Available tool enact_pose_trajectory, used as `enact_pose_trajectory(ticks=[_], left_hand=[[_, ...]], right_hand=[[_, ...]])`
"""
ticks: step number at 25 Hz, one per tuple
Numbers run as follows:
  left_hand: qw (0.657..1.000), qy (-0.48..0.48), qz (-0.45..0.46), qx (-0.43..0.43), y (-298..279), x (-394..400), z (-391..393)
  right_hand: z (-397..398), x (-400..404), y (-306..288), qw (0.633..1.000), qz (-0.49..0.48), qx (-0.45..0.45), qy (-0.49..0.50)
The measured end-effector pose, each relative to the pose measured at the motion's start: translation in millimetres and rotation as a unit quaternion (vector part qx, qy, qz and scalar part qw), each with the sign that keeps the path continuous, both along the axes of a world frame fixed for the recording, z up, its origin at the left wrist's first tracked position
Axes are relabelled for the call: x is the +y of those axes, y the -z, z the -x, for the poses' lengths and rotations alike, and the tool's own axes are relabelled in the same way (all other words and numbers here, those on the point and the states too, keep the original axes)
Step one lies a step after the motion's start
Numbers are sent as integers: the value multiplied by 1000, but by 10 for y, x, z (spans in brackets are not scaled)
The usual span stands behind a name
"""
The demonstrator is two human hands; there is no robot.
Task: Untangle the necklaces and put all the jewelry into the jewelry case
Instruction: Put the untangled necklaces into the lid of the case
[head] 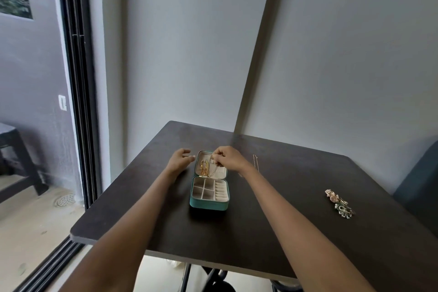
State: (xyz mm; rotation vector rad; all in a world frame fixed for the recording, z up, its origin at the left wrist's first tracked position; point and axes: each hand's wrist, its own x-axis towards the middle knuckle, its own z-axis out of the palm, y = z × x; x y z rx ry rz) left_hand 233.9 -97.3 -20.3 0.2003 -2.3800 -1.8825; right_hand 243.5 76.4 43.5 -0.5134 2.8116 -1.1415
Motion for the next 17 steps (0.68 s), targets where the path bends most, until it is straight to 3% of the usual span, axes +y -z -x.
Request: enact_pose_trajectory(ticks=[4, 11, 17], left_hand=[[999, 1, -44, -16, 108, 14, 79], [1000, 15, -11, 17, 288, 42, 170], [998, 7, -27, 50, 364, 42, 203]], right_hand=[[118, -23, 70, 999, -43, -15, 15], [379, -28, 161, 986, -157, 18, 49], [420, -96, 246, 964, -228, 112, 82]])
